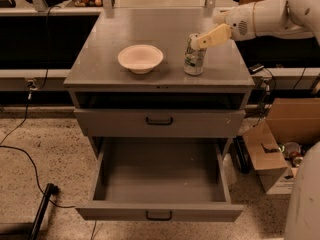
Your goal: Pick 7up can from middle drawer and place on counter
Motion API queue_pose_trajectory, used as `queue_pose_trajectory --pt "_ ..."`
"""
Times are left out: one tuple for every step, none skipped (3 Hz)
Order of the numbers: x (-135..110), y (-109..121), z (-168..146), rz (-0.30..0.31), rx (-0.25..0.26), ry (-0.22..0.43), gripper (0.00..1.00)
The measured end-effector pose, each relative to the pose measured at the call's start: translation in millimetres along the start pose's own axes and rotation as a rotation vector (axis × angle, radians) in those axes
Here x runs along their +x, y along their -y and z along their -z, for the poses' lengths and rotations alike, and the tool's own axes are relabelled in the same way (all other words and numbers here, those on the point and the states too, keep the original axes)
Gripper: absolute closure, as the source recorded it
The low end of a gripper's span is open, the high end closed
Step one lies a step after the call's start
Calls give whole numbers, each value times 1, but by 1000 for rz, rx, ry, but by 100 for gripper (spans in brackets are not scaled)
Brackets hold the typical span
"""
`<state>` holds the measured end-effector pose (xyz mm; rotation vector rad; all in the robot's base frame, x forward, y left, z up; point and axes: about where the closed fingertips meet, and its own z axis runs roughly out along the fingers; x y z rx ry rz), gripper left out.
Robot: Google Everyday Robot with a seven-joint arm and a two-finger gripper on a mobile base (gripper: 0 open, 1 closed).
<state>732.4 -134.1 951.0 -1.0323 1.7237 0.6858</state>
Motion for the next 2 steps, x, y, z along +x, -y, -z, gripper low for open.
queue_pose_trajectory --pt "-22 5 43 60 38 87 0" --pt "-31 15 102 69 157 137 0"
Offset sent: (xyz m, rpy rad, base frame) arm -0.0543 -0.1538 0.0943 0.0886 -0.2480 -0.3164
